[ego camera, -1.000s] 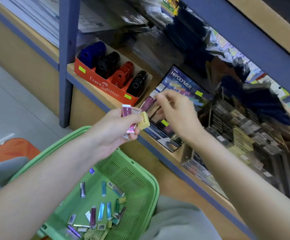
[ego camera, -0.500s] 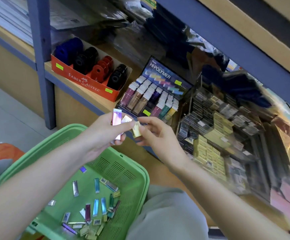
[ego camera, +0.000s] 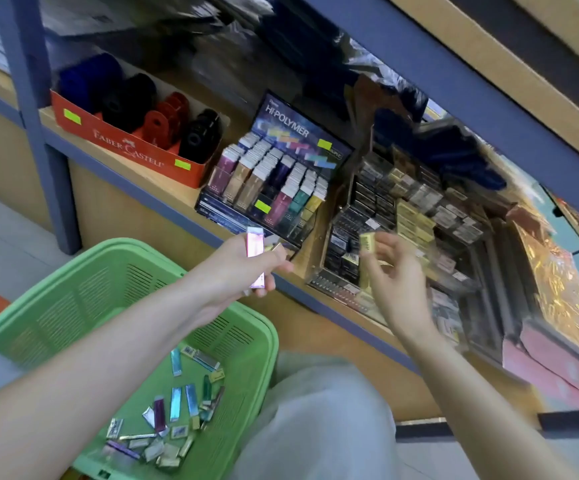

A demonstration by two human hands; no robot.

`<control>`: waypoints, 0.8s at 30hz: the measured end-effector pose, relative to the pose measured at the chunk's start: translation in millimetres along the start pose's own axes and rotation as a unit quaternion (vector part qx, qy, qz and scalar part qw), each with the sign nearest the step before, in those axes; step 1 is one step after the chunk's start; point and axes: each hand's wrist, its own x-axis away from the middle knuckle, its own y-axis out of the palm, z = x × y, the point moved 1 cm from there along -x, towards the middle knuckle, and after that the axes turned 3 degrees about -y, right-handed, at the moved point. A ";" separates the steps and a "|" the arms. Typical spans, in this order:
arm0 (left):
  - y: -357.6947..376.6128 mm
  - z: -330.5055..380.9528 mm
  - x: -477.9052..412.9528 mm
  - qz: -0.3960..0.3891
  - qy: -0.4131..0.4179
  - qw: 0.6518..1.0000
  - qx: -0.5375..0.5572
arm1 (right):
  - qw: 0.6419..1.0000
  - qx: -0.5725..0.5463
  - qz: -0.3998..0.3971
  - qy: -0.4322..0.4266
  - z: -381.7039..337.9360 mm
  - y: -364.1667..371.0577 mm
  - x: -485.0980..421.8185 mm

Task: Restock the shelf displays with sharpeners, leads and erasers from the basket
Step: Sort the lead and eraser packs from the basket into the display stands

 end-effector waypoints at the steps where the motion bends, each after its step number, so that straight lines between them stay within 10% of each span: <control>1: 3.3 -1.1 -1.0 -0.003 0.000 1.000 -0.005 | 0.999 0.033 0.021 0.007 14.1 -9.1 -3.8; 9: 18.7 -15.6 -7.9 -0.002 -0.026 0.997 -0.070 | 0.970 0.221 0.000 0.099 101.7 -49.7 -13.7; 24: 29.9 -24.8 -19.0 -0.008 -0.039 0.995 -0.088 | 0.978 0.114 0.032 0.172 124.3 -35.8 -27.8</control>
